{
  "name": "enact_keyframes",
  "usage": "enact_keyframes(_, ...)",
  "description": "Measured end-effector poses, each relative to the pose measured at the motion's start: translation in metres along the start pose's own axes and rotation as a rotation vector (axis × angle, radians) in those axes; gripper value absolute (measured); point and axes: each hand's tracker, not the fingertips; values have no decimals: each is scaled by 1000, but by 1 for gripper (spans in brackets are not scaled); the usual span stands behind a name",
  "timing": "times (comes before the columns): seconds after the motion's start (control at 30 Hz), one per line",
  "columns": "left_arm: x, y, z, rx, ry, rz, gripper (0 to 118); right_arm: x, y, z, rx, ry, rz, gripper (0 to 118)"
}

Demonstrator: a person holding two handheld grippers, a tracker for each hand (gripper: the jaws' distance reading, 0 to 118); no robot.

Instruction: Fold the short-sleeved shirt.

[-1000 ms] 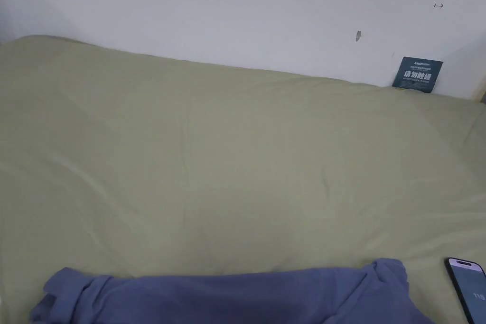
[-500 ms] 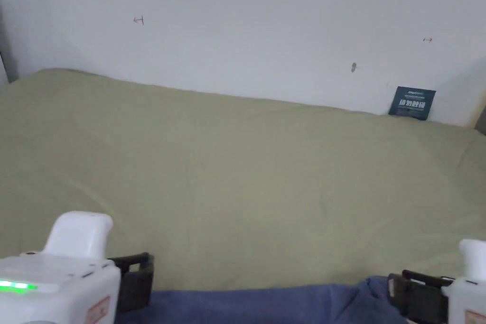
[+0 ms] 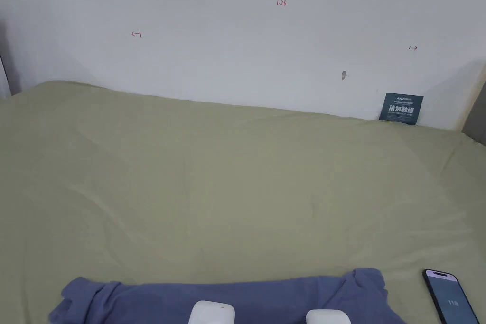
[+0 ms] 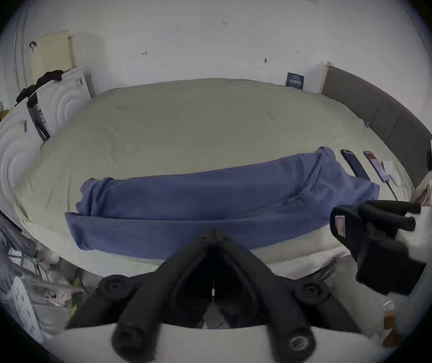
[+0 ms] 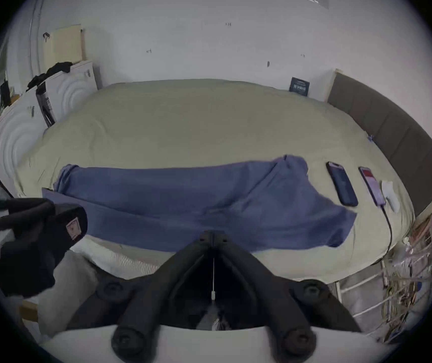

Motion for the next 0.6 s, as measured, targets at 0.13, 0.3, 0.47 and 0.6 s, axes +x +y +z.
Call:
enact_keyframes(0.13,0,4,1,3,24,-11,0,0,5,1,16,-13,-4,3)
enact_keyframes(0.3,-4,13,2,26,32,14,0,6,16,6,47,-30,-14,3)
enact_keyframes(0.47,-56,43,5,59,-45,55,0,24,29,18,61,0,-13,3)
enact_keyframes(0.6,-170,77,-12,32,-83,167,0,51,46,32,124,-7,-77,3)
